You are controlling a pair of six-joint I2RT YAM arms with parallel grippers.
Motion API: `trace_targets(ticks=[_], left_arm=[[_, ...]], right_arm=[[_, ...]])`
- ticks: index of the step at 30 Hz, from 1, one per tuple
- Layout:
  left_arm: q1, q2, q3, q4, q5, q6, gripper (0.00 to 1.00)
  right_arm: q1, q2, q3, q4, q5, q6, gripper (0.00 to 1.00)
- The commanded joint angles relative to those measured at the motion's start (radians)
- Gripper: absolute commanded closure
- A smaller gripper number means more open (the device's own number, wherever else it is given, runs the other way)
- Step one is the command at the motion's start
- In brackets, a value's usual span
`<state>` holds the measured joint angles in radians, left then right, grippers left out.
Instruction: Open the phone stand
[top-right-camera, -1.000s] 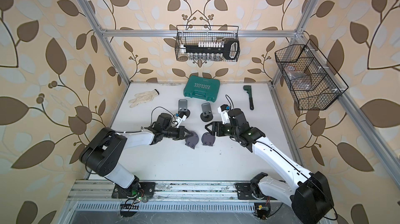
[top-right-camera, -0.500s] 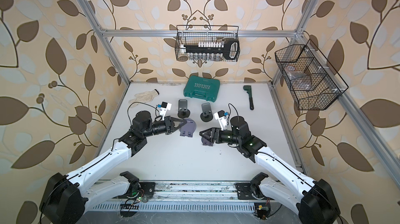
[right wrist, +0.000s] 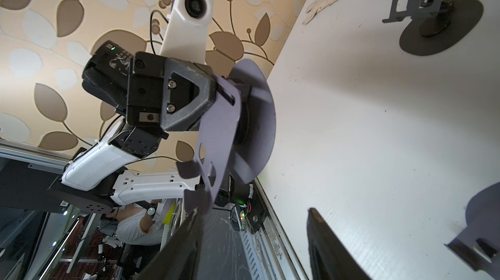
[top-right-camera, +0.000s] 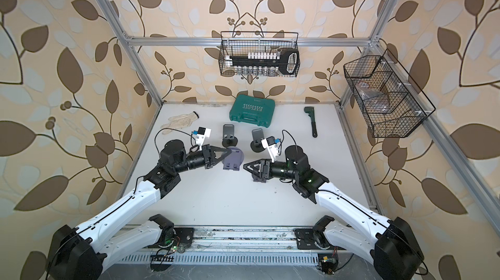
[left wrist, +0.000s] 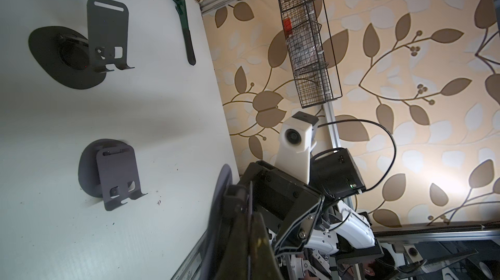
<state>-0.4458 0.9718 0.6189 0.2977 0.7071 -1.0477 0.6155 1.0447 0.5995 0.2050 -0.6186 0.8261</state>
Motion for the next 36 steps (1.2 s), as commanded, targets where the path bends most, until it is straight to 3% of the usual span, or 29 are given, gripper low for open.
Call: trace_targets(ticks=[1, 29, 36], left_arm=[[-0.004, -0.033, 0.016, 0.041, 0.030, 0.003, 1.00], [-0.066, -0.008, 0.036, 0.056, 0.072, 0.025, 1.00], [-0.086, 0.004, 0.019, 0.119, 0.027, 0.010, 1.00]], right_arm=[[0.006, 0.031, 0.019, 0.024, -0.017, -0.012, 0.44], [0.016, 0.121, 0.089, 0.078, -0.021, -0.014, 0.49], [0.048, 0.162, 0.111, 0.154, -0.036, 0.019, 0.61]])
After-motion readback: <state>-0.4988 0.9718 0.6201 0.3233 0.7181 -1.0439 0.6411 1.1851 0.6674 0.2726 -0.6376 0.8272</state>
